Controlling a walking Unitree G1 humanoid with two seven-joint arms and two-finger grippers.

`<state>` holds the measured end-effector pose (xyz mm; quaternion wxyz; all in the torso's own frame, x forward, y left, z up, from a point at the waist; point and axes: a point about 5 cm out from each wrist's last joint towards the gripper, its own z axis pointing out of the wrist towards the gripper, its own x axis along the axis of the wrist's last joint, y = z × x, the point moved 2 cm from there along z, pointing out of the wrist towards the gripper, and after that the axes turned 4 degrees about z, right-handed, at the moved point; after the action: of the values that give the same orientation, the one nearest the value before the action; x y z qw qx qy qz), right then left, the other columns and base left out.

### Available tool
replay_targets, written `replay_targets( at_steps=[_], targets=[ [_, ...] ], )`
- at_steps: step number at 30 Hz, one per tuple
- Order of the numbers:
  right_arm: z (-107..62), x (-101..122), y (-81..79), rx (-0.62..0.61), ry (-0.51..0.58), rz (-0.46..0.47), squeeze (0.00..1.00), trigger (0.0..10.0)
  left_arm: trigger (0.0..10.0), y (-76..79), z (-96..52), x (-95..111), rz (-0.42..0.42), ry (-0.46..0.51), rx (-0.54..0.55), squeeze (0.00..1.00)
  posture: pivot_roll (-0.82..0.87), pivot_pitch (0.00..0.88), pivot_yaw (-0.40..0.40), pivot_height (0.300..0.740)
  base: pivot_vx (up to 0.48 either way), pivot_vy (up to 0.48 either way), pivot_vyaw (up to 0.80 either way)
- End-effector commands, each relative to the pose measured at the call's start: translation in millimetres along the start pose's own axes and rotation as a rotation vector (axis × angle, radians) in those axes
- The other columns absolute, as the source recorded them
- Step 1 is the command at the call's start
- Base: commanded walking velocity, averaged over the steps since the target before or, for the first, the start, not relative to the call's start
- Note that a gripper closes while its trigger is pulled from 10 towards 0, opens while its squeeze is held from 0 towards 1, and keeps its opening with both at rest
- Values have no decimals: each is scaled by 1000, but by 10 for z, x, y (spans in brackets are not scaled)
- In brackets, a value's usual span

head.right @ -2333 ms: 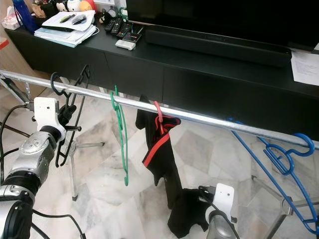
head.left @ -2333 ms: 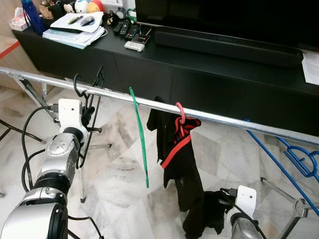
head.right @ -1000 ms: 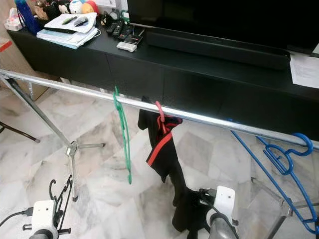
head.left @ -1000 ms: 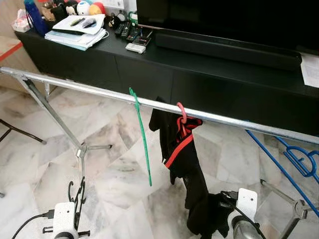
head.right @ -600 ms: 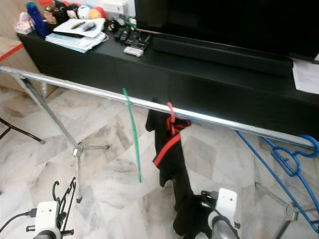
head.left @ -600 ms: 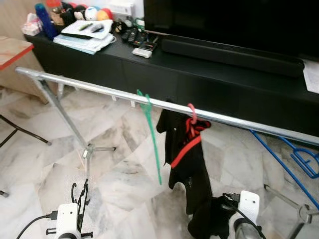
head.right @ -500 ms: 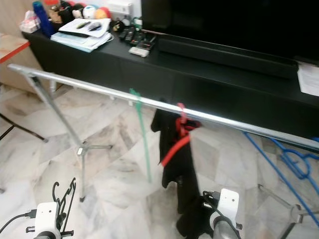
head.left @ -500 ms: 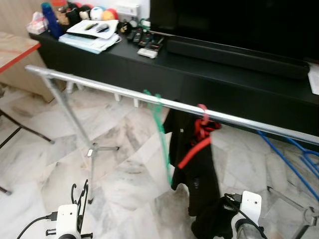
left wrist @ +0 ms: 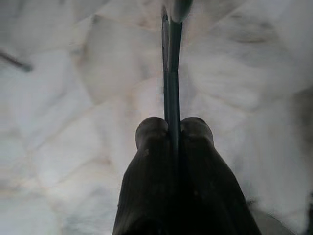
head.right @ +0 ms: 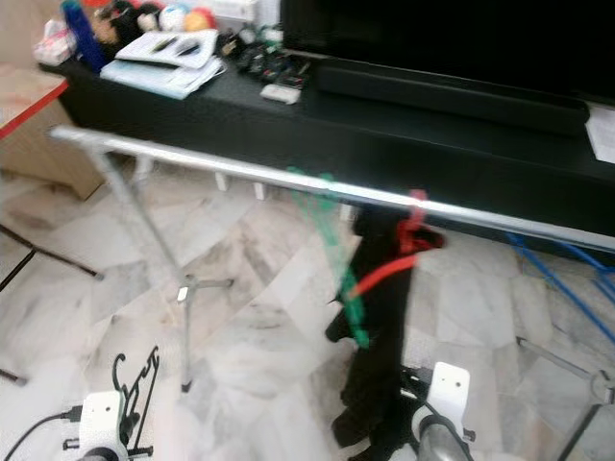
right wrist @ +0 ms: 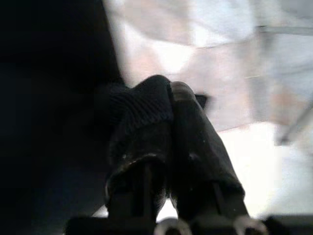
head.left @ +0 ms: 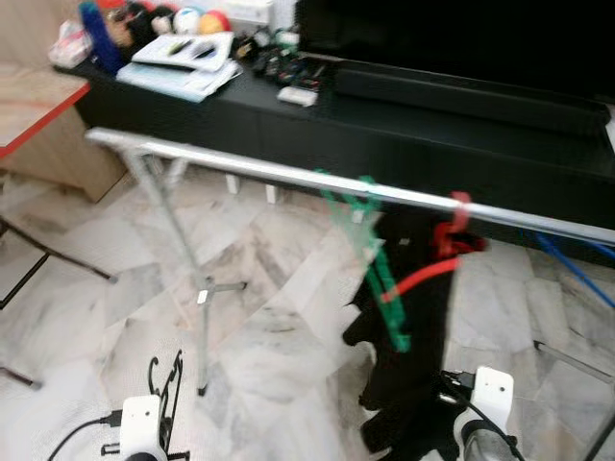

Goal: Hang hanger

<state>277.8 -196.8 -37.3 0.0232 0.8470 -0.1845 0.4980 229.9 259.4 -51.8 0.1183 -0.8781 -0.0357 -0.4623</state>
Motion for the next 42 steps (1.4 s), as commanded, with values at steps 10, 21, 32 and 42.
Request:
replay_targets(
  at_steps=[10,21,32,42],
  targets=[
    [-7,-1,102,-29,5,-4,0,10000,10000,7,-61,-183,-14,-58,-4,0,60,229,1,740,0,431,0],
    [-7,-14,152,-61,-9,-7,0,10000,10000,-2,-87,-242,-10,-72,-10,0,59,228,-1,740,0,0,0],
    [-2,-11,153,-61,-16,-5,0,10000,10000,34,-90,-249,-15,-71,-25,0,61,226,-2,740,0,0,-360],
    [7,3,126,-61,-15,5,0,10000,10000,62,-86,-244,-11,-71,-41,0,71,211,15,740,0,0,-788]
  ],
)
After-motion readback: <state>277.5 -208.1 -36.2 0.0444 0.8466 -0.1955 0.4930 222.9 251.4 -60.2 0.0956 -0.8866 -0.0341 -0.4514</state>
